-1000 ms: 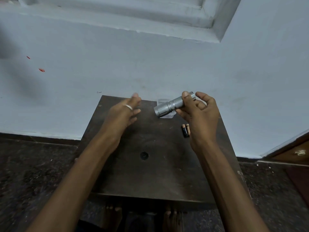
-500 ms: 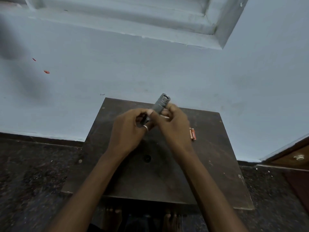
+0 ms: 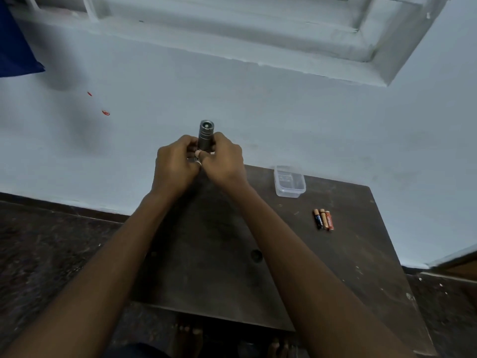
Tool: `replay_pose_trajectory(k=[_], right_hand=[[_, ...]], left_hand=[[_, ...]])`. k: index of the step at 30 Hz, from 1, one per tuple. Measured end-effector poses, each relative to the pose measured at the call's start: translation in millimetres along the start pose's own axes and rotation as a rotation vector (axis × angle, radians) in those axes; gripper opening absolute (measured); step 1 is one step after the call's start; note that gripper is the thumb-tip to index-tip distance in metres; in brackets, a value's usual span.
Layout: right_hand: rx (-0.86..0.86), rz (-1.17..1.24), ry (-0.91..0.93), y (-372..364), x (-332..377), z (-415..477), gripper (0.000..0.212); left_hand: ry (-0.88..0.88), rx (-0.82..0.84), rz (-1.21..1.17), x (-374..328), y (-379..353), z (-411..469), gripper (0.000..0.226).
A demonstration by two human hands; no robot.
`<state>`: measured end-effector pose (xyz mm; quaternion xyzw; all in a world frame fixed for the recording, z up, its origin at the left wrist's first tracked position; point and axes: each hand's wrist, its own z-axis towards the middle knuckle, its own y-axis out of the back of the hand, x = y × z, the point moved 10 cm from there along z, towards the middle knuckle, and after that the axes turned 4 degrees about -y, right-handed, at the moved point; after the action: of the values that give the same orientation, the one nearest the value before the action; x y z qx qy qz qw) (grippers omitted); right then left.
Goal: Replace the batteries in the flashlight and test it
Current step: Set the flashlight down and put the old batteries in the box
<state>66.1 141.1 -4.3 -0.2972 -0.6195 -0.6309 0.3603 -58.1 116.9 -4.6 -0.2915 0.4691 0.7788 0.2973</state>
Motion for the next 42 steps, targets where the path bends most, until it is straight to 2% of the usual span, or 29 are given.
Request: replay_pose_trajectory(k=[5, 10, 15, 18, 21, 24, 27, 31, 36, 39, 42], right_hand=[[0.052, -0.105, -0.005, -21, -9, 15, 0.021], [0.041, -0.062, -0.042, -24, -15, 14, 0.025], [0.043, -0.038, -0.097, -13, -23, 0, 0.042], [0.011, -0.048, -0.100, 2, -31, -14, 0.037], [-0.034, -0.039, -0.110, 28, -39, -32, 0.031], [-0.070, -0.012, -0.150, 64, -52, -52, 0.020], [-0.140, -0.074, -0.171, 111, -70, -69, 0.013], [-0.213, -0.222, -0.295, 169, -110, -90, 0.016], [-0.214, -0.336, -0.460, 208, -154, -108, 0.019], [-0.168, -0.379, -0.508, 207, -170, -111, 0.028], [-0.136, -0.400, -0.523, 201, -178, -111, 0.028]], left_hand=[[0.070, 0.053, 0.008, 25, -11, 4, 0.026], [0.074, 0.082, -0.008, 31, -16, 4, 0.029], [0.157, 0.115, 0.108, 38, -13, -8, 0.051], [0.223, 0.081, 0.297, 32, 1, -23, 0.064], [0.203, 0.011, 0.344, 5, 9, -44, 0.050], [0.029, -0.018, 0.234, -41, -4, -65, 0.029], [-0.113, 0.074, 0.153, -87, -39, -77, 0.016], [-0.054, 0.238, 0.084, -123, -98, -87, 0.004], [0.084, 0.375, 0.122, -142, -151, -104, 0.008], [0.117, 0.417, 0.137, -146, -170, -109, 0.014], [0.113, 0.464, 0.183, -144, -183, -113, 0.020]])
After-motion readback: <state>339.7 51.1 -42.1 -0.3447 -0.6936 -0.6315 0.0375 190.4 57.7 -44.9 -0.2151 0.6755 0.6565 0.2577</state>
